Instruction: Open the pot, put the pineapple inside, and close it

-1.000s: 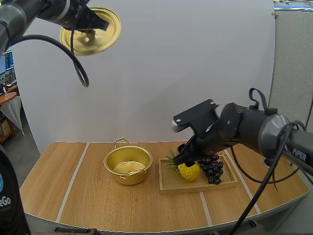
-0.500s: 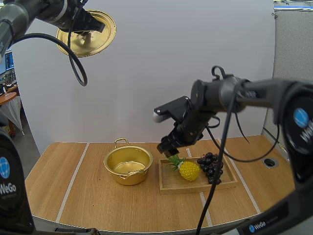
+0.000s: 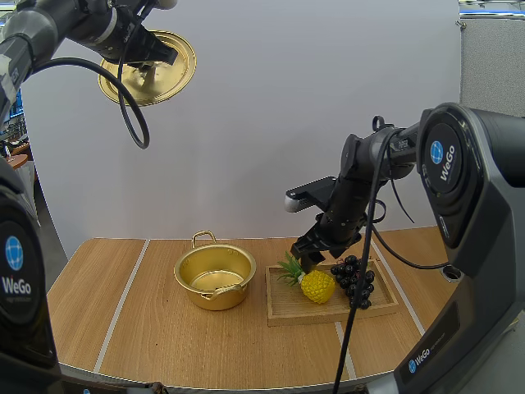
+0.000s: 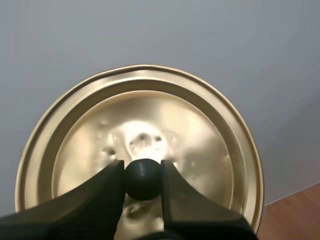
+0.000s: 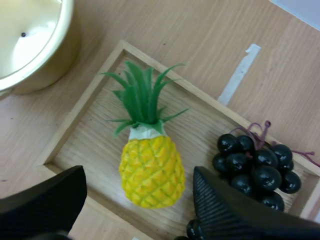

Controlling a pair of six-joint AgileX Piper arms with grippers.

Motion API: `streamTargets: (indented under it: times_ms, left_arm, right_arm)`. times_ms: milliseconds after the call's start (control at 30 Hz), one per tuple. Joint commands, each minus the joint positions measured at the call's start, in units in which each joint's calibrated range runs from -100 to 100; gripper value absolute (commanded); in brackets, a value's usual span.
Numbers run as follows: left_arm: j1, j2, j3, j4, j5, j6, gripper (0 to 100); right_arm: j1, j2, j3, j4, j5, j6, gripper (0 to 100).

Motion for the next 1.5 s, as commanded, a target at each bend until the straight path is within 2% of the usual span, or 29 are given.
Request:
streamTargets:
  times_ms: [0,200,333,800,1467]
  left_arm:
    - [0.08,0.6,-0.5,-1.0,-0.5,-0.5,0]
    - [0.08,0.6,-0.5,-1.0,0.1,-0.5,0]
    - [0.08,0.6,-0.5,-1.0,0.8,-0.5,0]
    - [0.08,0.6,-0.5,-1.0,1.2,-0.5,0]
    - [0.08,0.6,-0.5,-1.0,2.1,-0.5,0]
  right_arm:
    - [1.5,-0.4,-0.3,0.8,3.8,-2.7,100]
    - [2.0,0.9,-0.3,-1.5,2.6,-2.6,100]
    - [2.0,3.4,-0.3,-3.5,2.5,0.0,100]
    - [2.1,5.9,0.0,-5.8,-1.9,1.1,100]
    - [2.1,13.9,0.1,-5.3,-5.7,1.1,100]
